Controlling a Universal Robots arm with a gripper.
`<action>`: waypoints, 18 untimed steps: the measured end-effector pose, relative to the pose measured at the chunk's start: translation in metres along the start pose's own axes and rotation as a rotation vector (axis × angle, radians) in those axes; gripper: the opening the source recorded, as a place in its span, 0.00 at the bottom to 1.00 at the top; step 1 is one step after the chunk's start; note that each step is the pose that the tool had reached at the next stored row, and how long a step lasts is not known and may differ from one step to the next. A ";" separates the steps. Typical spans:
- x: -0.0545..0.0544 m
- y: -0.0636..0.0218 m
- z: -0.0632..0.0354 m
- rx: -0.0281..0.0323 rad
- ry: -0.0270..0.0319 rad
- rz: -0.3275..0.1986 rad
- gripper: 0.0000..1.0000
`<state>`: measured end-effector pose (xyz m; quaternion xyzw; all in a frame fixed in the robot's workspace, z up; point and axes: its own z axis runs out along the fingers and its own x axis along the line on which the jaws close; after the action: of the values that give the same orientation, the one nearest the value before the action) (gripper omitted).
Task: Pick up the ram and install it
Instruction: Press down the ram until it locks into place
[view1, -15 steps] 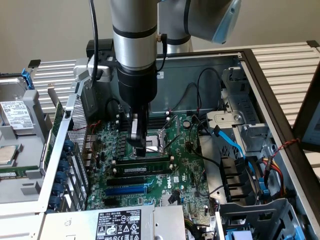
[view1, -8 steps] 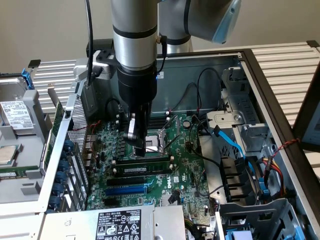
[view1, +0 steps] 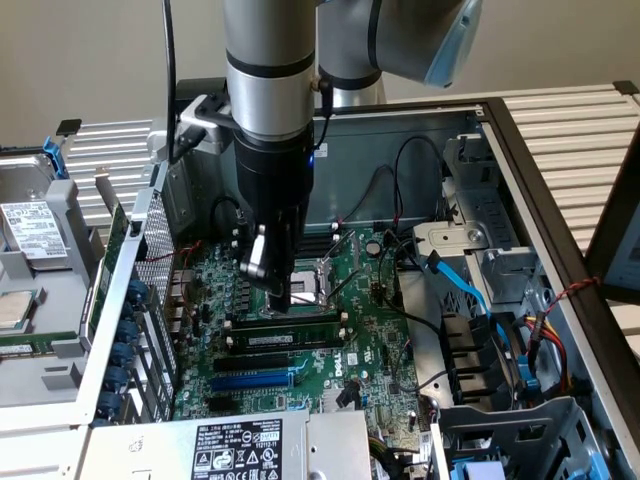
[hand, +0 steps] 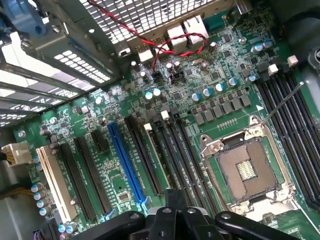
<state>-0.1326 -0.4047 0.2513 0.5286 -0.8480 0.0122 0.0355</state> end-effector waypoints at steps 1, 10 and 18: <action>0.000 0.0000 0.0000 -0.0012 -0.0004 0.015 0.11; 0.000 0.0000 0.0001 -0.0103 -0.0030 0.146 0.11; 0.000 0.0000 0.0001 -0.0194 -0.0052 0.270 0.11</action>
<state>-0.1326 -0.4047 0.2512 0.4094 -0.9116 0.0073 0.0364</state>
